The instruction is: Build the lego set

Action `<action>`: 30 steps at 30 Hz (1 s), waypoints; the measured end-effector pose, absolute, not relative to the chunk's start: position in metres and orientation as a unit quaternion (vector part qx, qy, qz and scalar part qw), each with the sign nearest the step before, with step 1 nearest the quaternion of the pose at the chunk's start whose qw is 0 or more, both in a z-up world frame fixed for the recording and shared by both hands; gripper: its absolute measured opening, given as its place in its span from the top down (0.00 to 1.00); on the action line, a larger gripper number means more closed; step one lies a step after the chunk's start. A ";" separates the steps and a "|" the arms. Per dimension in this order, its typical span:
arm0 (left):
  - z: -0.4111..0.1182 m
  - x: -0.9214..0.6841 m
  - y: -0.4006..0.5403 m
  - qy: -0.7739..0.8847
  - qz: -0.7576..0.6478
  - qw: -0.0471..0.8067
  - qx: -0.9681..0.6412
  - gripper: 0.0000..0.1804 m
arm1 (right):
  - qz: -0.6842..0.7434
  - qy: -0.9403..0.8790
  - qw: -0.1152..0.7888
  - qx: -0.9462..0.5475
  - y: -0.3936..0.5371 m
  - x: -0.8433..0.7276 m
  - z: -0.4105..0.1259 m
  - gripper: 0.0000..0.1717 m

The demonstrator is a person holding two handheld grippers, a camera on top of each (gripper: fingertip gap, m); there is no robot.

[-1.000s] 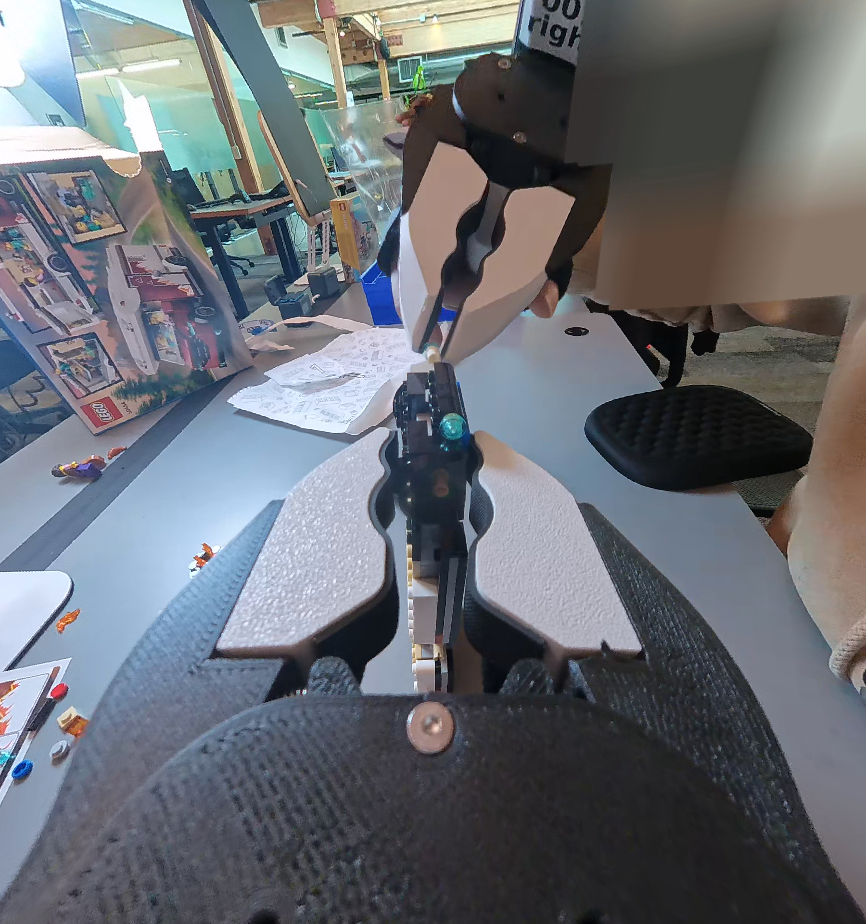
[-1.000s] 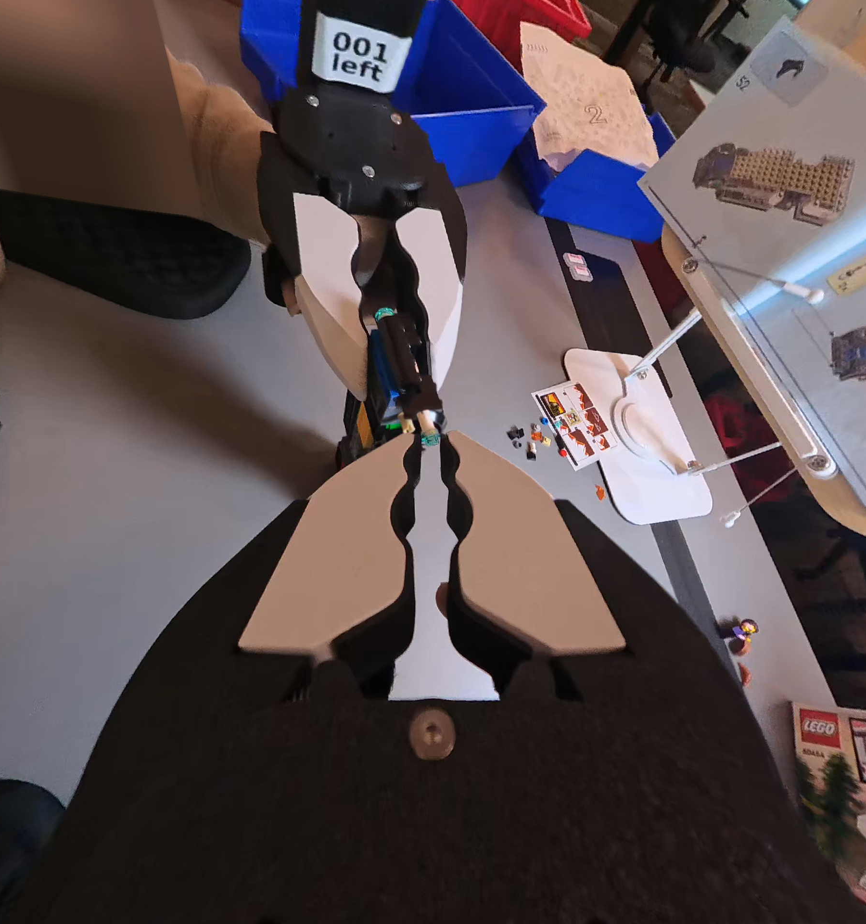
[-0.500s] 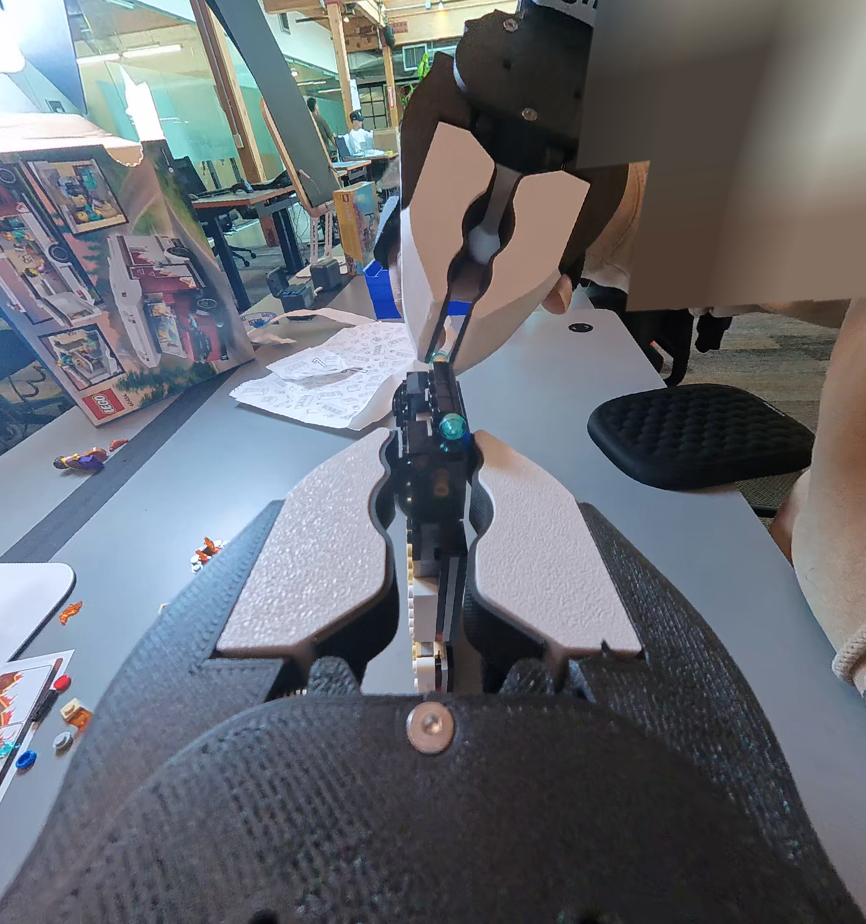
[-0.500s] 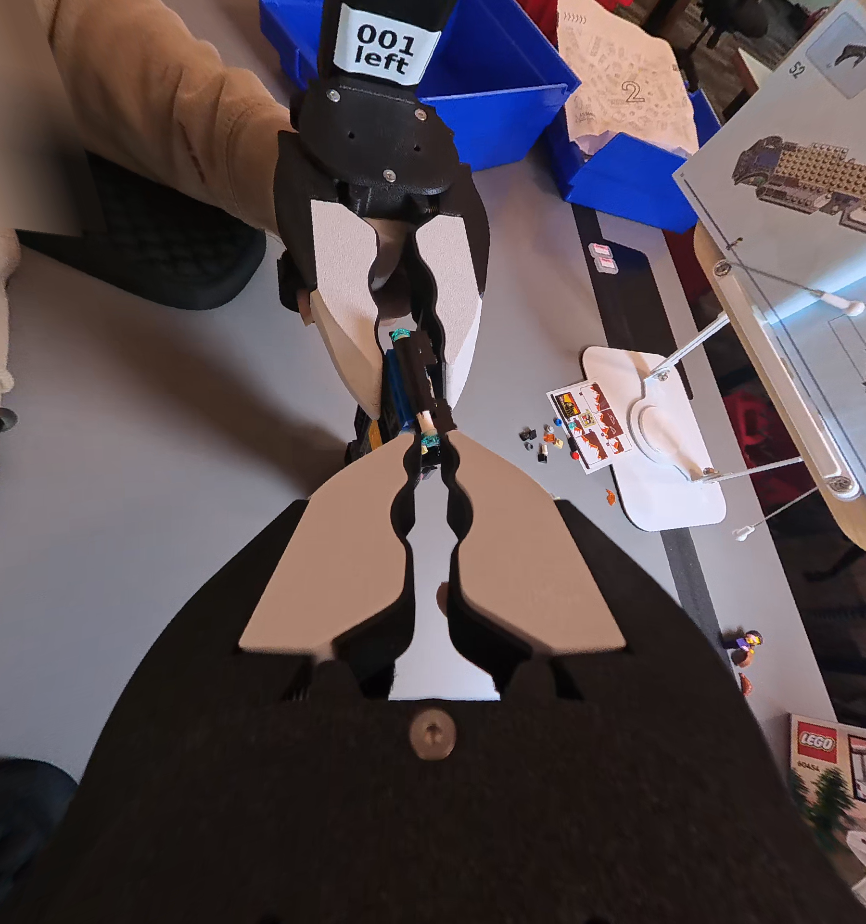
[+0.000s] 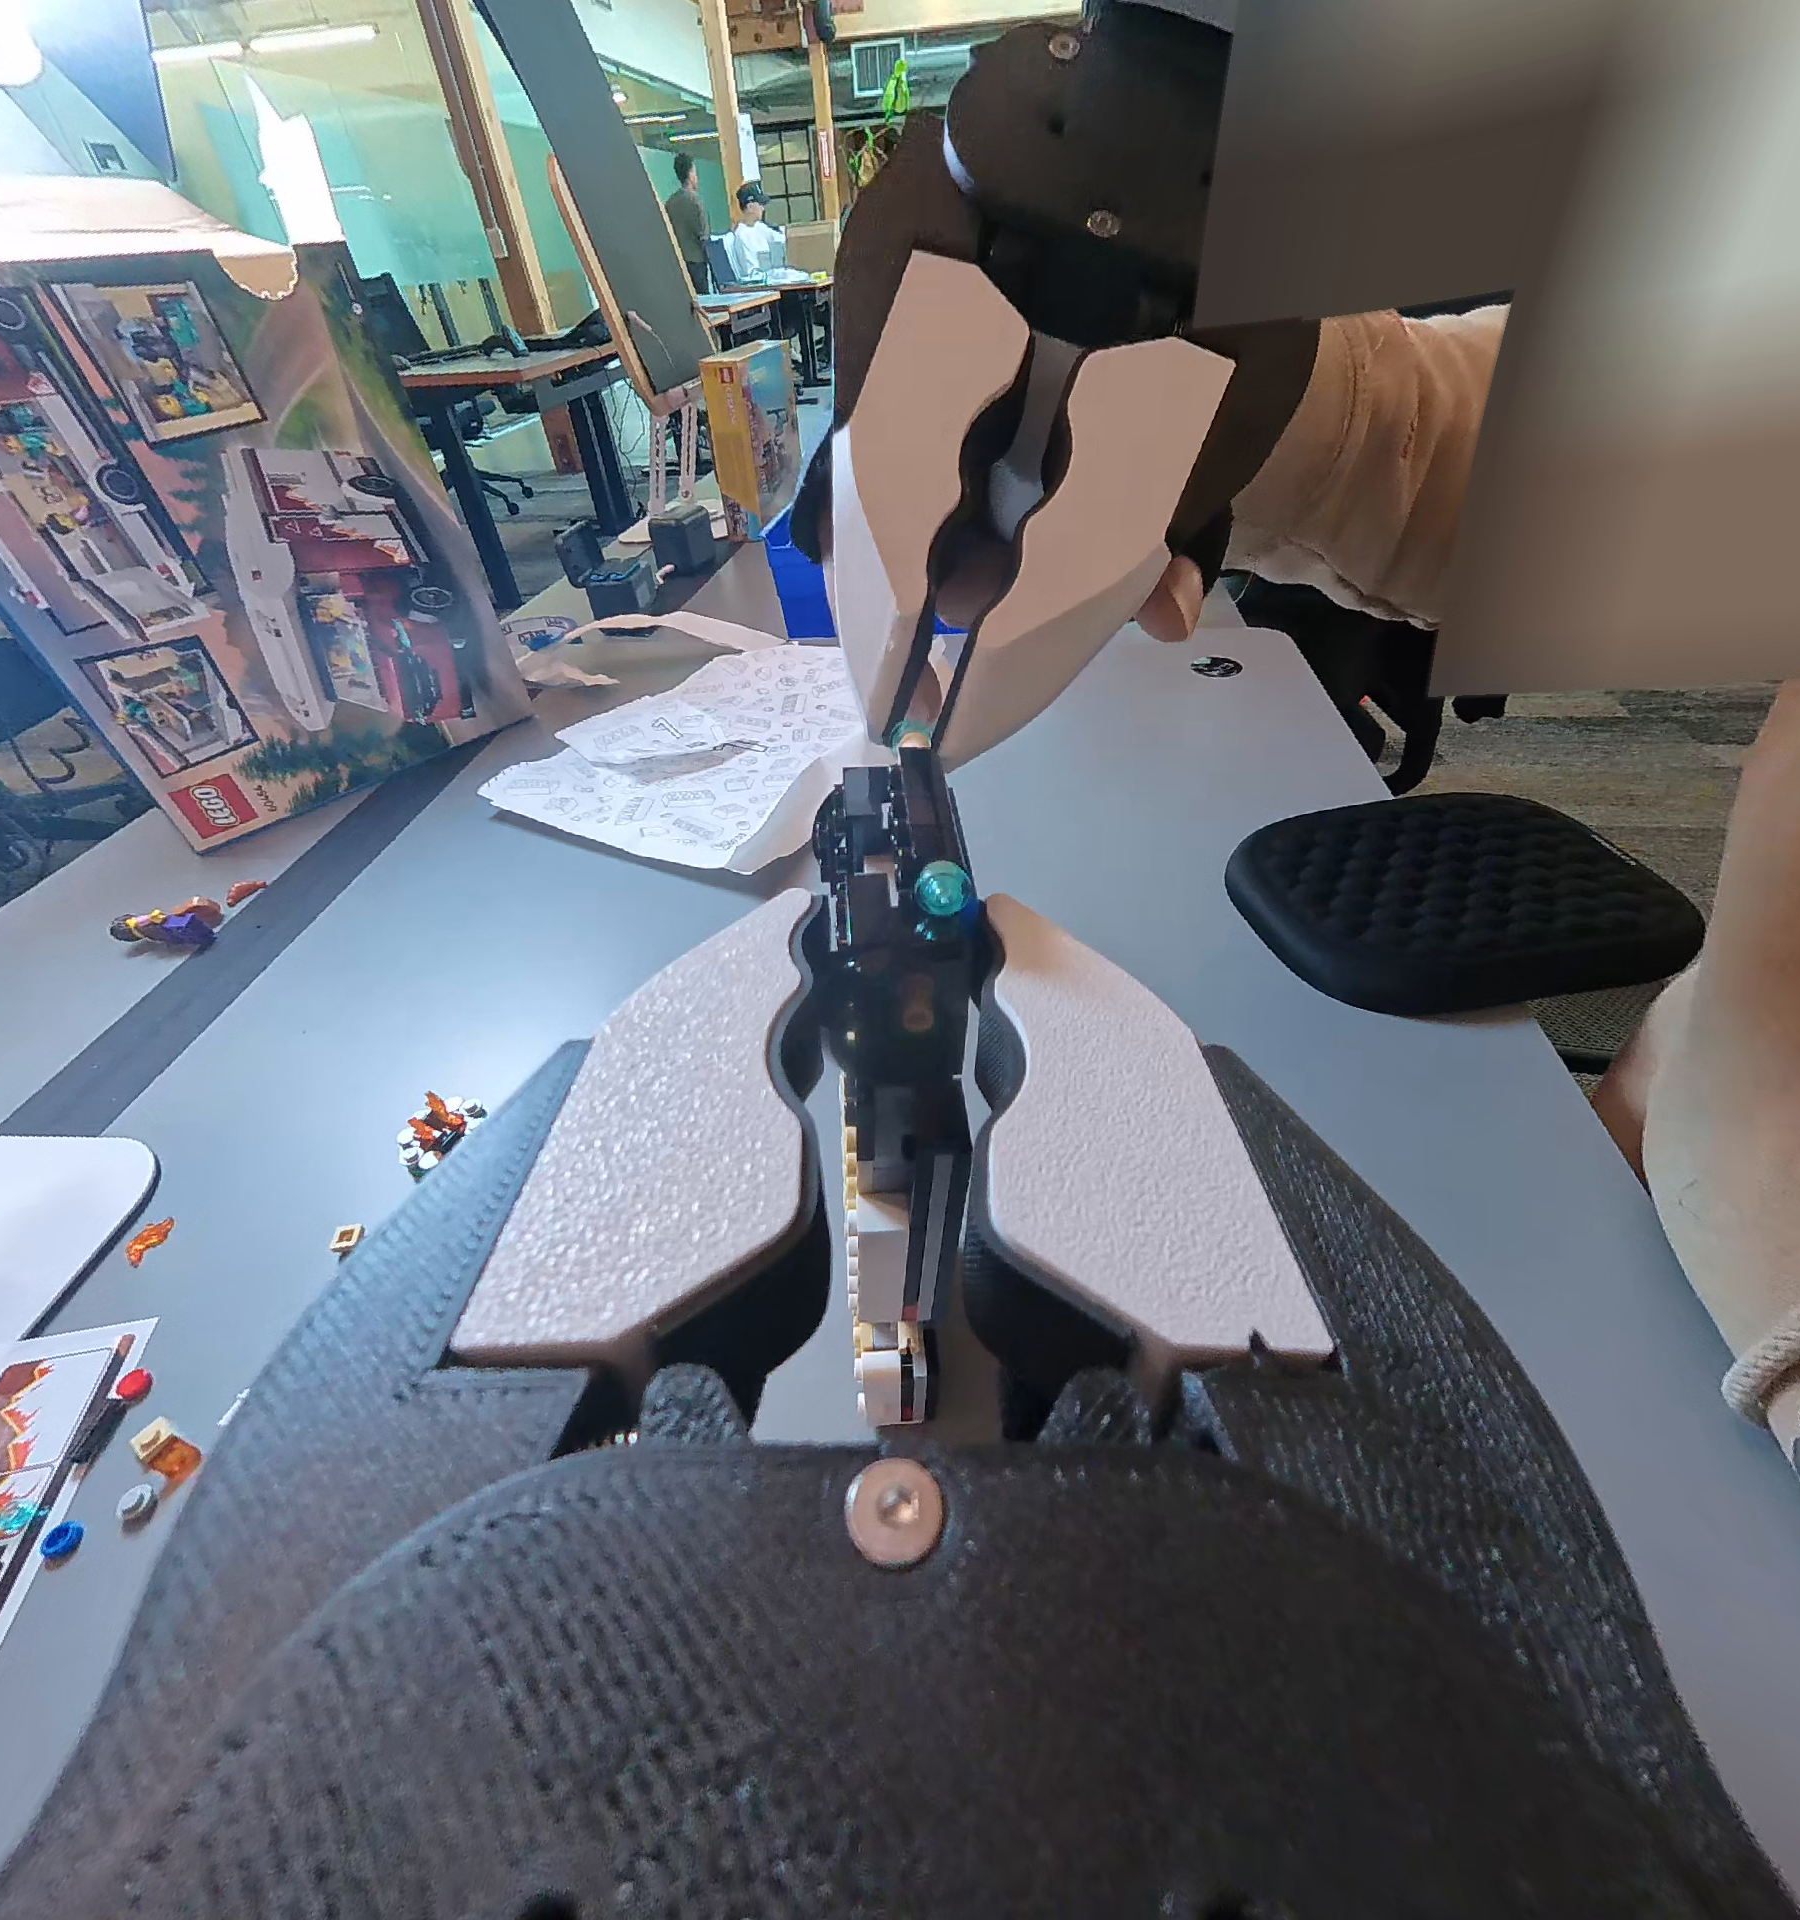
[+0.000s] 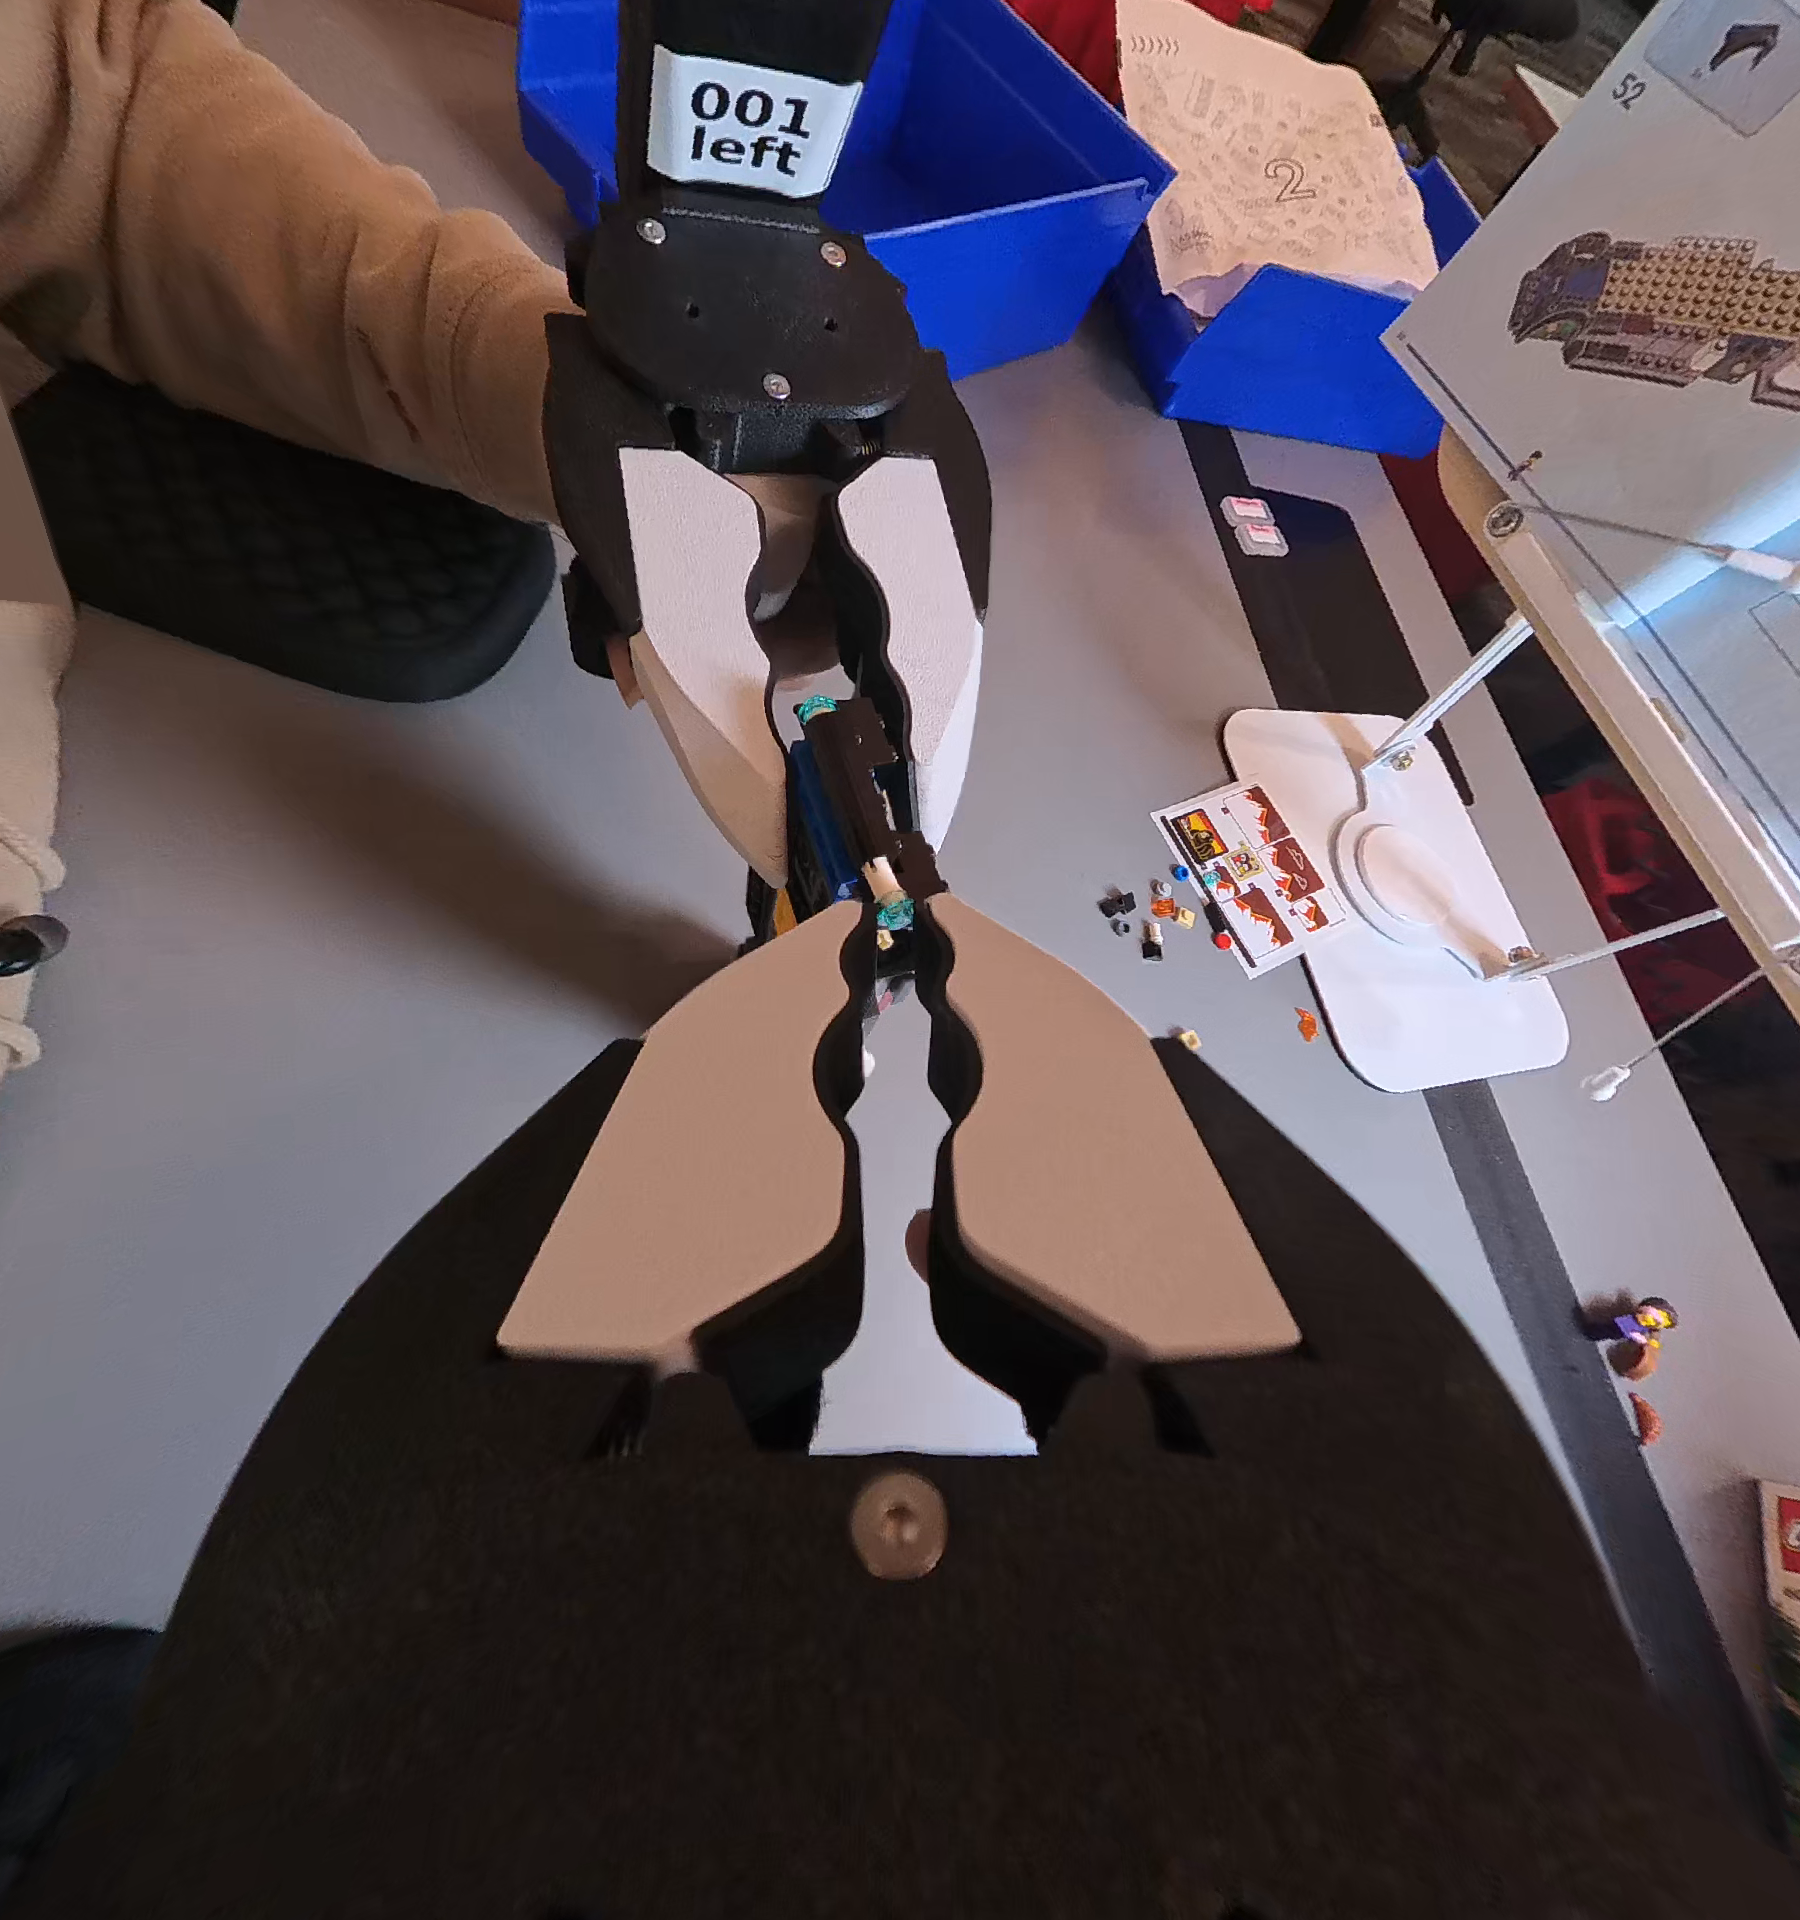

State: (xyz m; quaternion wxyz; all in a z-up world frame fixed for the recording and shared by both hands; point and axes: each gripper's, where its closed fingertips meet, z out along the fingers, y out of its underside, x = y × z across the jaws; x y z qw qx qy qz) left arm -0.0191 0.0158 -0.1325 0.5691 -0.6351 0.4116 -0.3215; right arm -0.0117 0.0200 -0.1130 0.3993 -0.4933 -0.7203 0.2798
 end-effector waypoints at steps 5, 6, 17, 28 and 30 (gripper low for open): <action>-0.133 -0.020 0.017 0.408 -0.322 0.569 -0.637 0.86 | 0.320 -0.693 0.397 -0.510 0.021 -0.013 -0.113 0.96; -0.133 -0.020 0.017 0.407 -0.322 0.569 -0.638 0.86 | 0.329 -0.687 0.396 -0.512 0.021 -0.013 -0.113 0.96; -0.134 -0.020 0.019 0.399 -0.314 0.547 -0.666 0.86 | 0.274 -0.708 0.418 -0.499 0.024 -0.014 -0.110 0.96; -0.136 -0.017 0.021 0.405 -0.293 0.514 -0.698 0.86 | 0.239 -0.723 0.429 -0.485 0.027 -0.011 -0.111 0.96; -0.137 -0.017 0.022 0.404 -0.281 0.510 -0.705 0.86 | 0.233 -0.723 0.432 -0.486 0.029 -0.011 -0.111 0.96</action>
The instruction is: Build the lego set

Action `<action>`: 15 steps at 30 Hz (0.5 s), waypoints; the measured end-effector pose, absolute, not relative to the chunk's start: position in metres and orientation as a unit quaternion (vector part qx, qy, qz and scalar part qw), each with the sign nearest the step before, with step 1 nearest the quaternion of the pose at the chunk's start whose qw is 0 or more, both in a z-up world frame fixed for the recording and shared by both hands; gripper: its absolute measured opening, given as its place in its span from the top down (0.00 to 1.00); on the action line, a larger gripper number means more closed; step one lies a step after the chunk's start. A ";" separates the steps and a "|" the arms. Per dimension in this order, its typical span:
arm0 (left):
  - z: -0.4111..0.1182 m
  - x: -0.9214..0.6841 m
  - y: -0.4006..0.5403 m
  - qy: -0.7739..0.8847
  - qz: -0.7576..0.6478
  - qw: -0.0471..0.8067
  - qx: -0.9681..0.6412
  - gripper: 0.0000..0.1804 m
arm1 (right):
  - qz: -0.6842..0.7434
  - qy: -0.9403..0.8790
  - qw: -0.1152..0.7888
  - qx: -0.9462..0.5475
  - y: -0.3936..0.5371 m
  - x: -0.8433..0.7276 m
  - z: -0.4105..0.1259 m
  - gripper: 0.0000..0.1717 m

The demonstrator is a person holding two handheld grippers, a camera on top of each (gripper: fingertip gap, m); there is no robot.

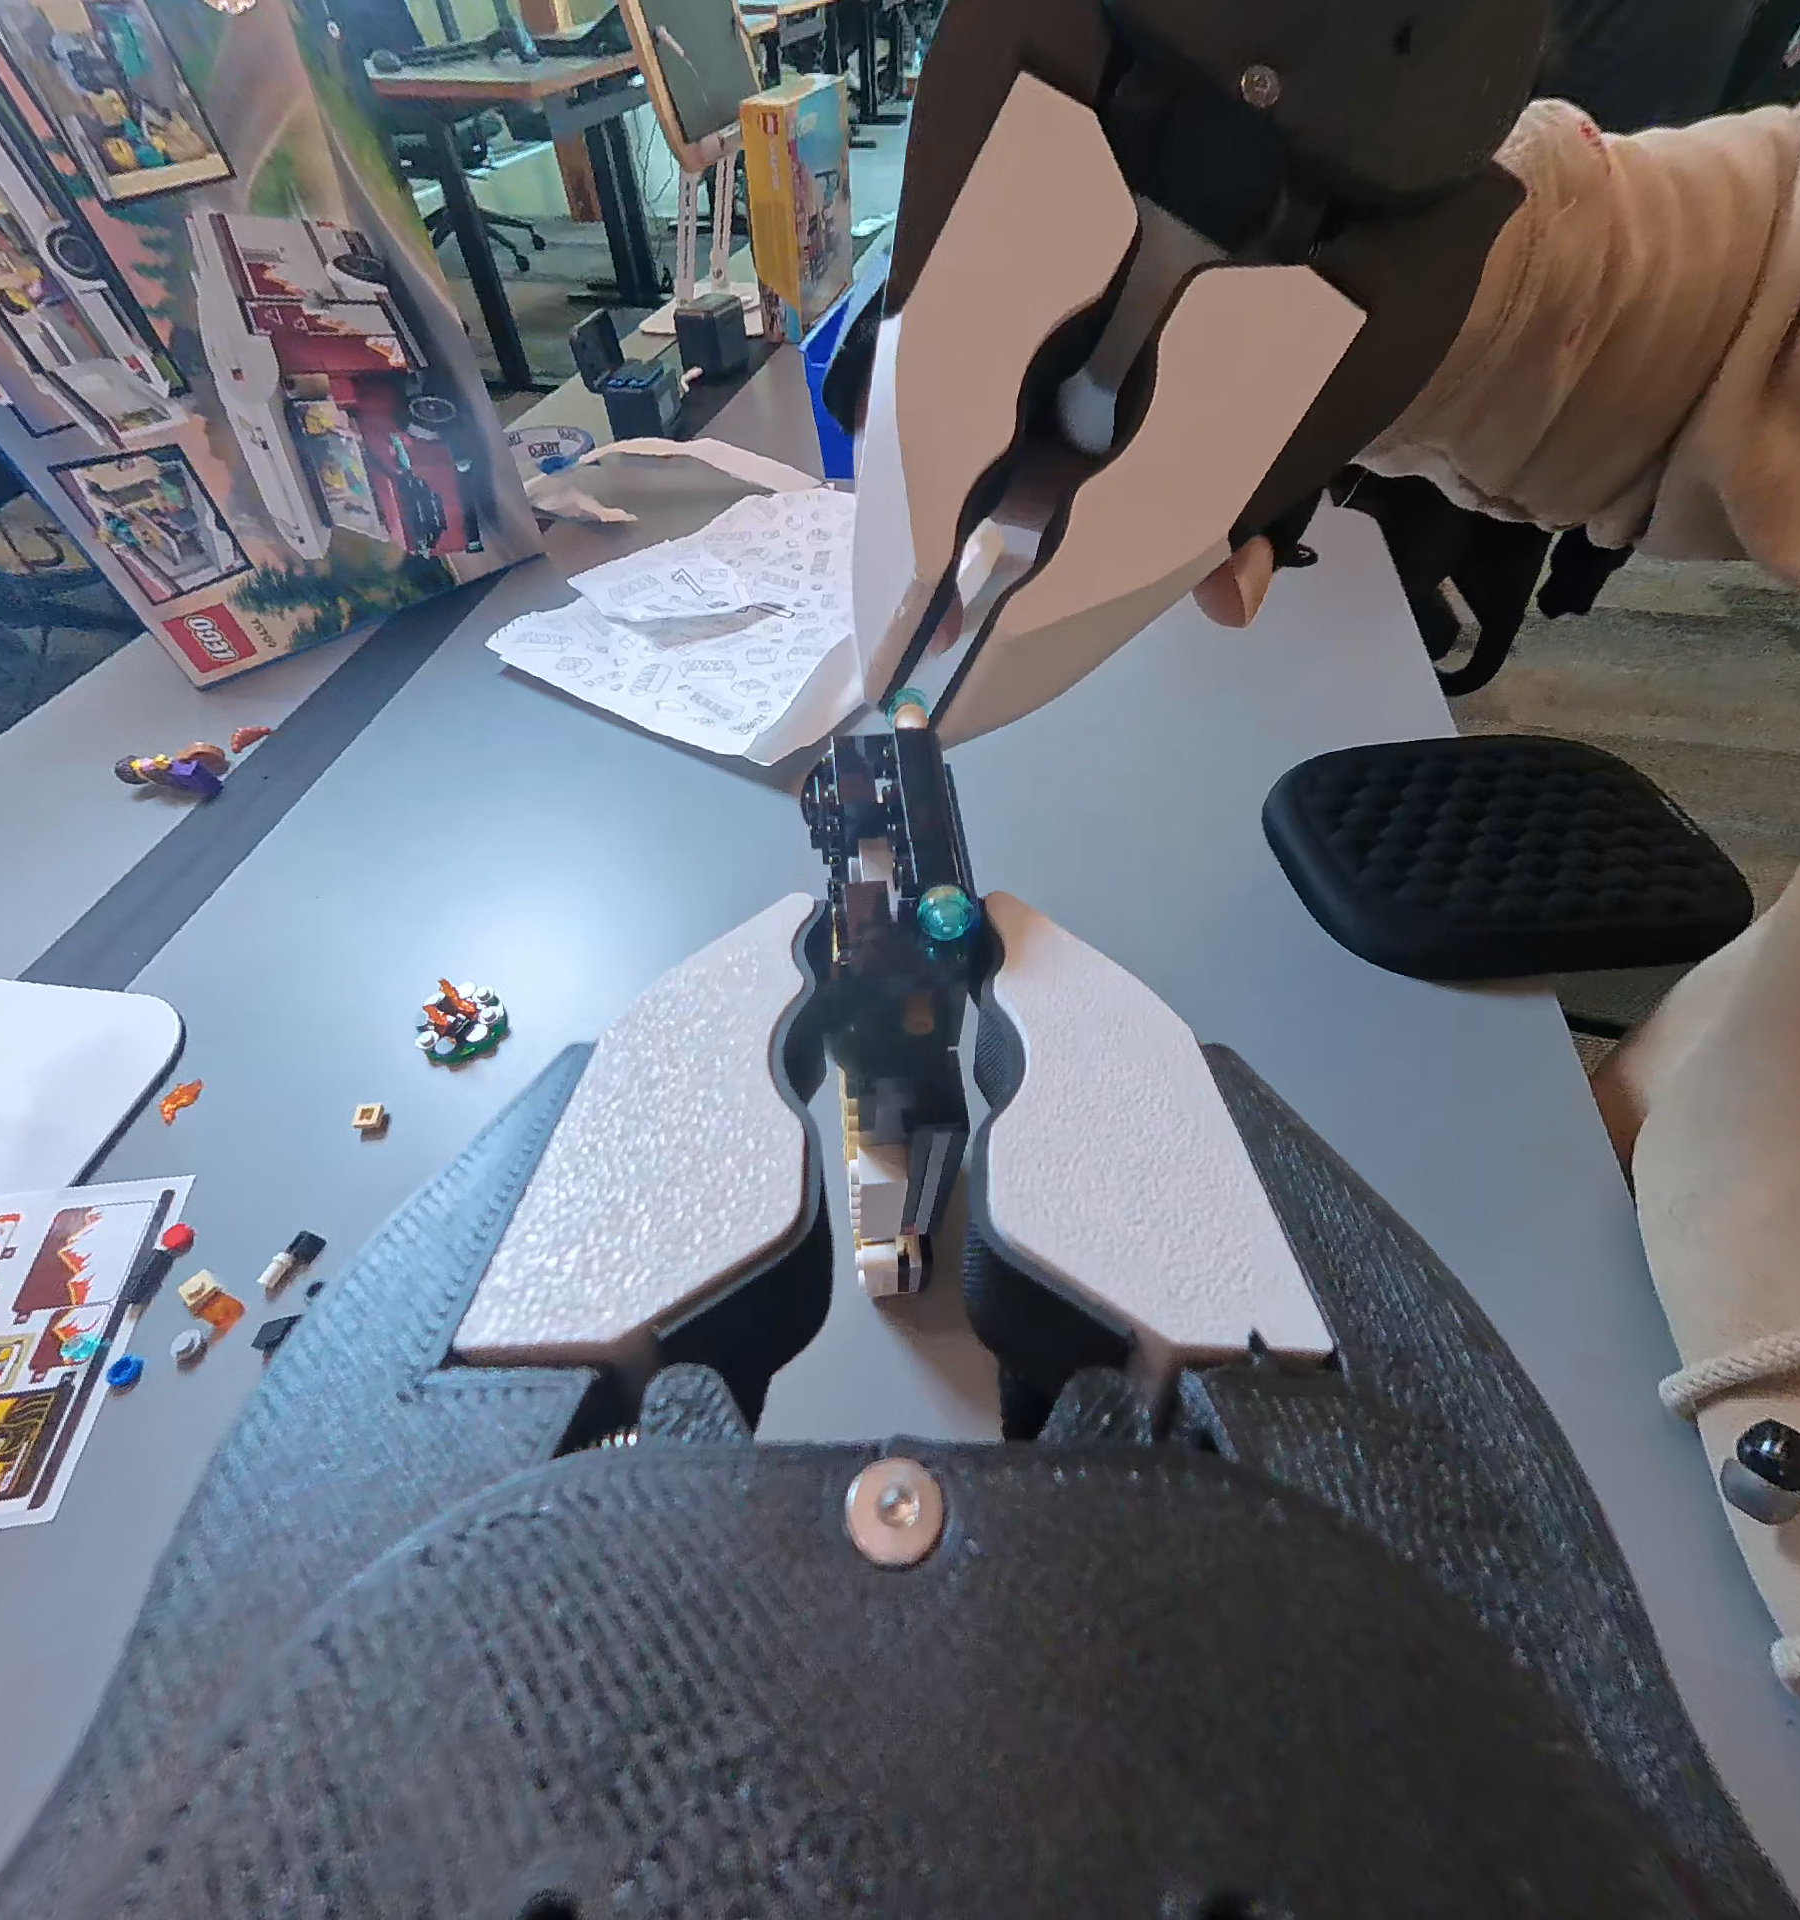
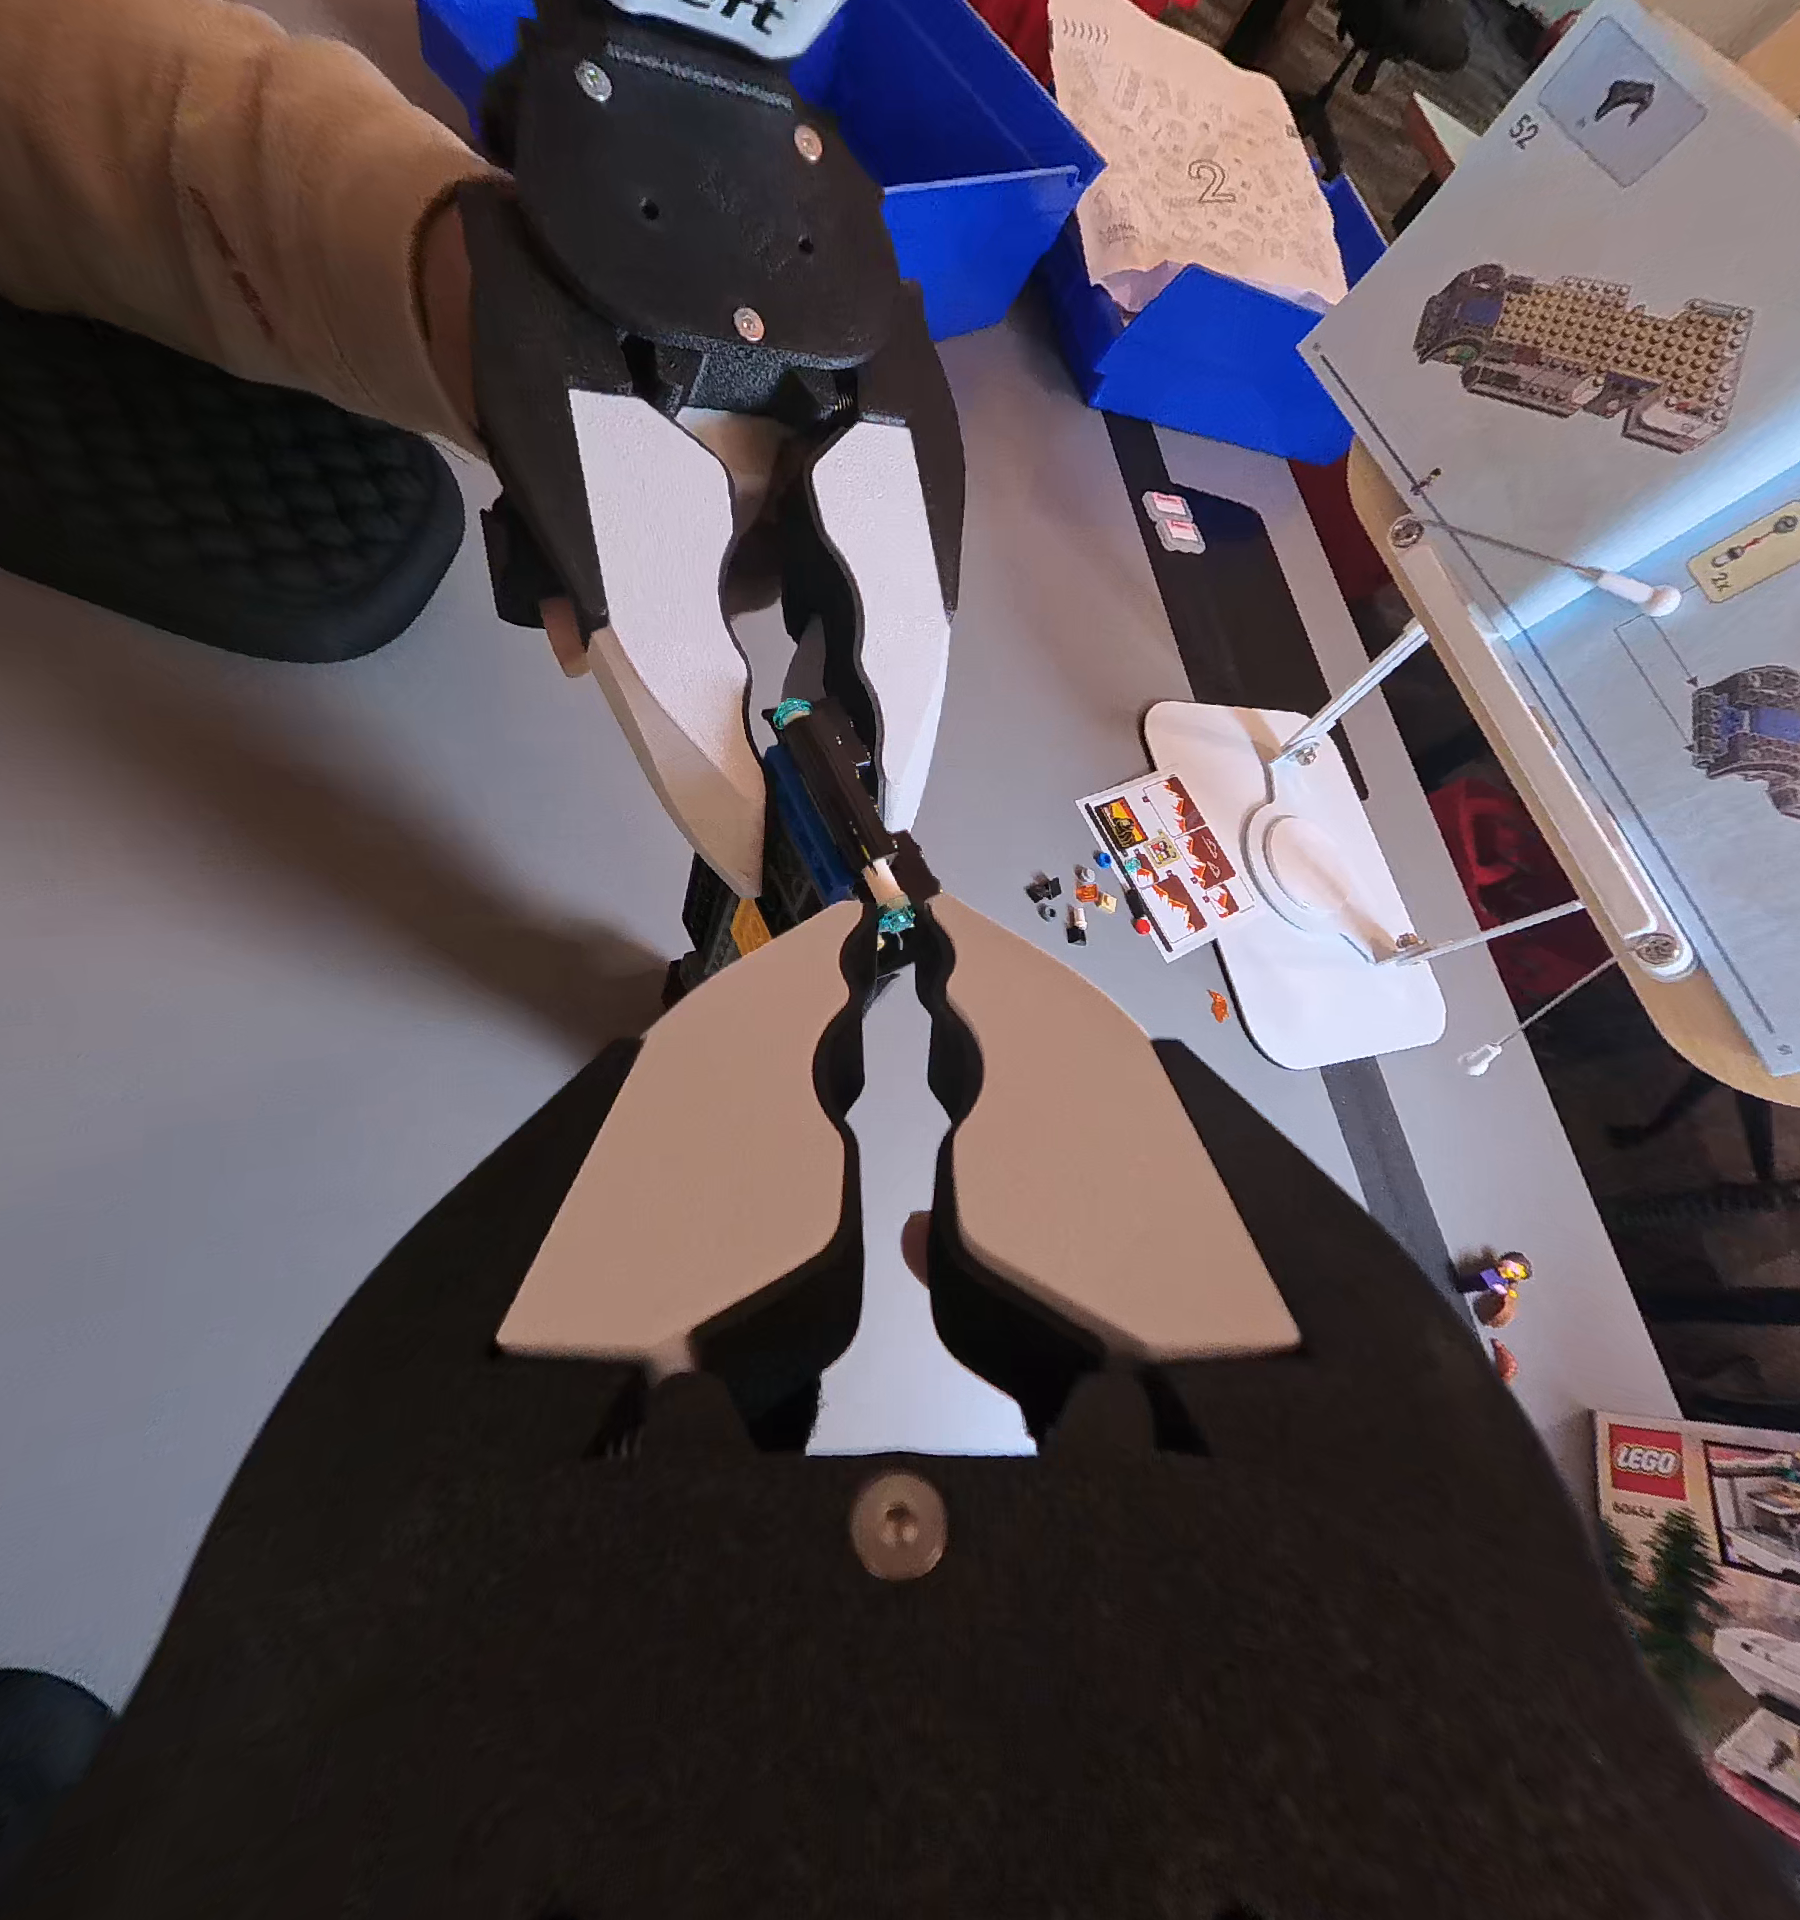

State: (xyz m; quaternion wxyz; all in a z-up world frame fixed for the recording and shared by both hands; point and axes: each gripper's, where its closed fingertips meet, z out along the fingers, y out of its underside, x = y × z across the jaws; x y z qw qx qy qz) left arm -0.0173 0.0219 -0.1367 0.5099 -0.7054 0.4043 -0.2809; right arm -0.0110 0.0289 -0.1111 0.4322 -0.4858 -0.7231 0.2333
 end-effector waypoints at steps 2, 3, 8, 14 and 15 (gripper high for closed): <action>-0.137 -0.017 0.022 0.402 -0.281 0.504 -0.711 0.86 | 0.235 -0.723 0.431 -0.486 0.029 -0.010 -0.111 0.96; -0.137 -0.017 0.022 0.404 -0.277 0.501 -0.713 0.86 | 0.234 -0.722 0.434 -0.484 0.029 -0.010 -0.111 0.96; -0.137 -0.016 0.024 0.402 -0.261 0.508 -0.715 0.86 | 0.208 -0.725 0.447 -0.481 0.031 -0.009 -0.112 0.96; -0.137 -0.013 0.025 0.413 -0.245 0.523 -0.704 0.83 | 0.196 -0.729 0.450 -0.478 0.032 -0.006 -0.112 0.96; -0.137 -0.012 0.025 0.413 -0.247 0.524 -0.703 0.83 | 0.191 -0.731 0.451 -0.476 0.033 -0.005 -0.112 0.96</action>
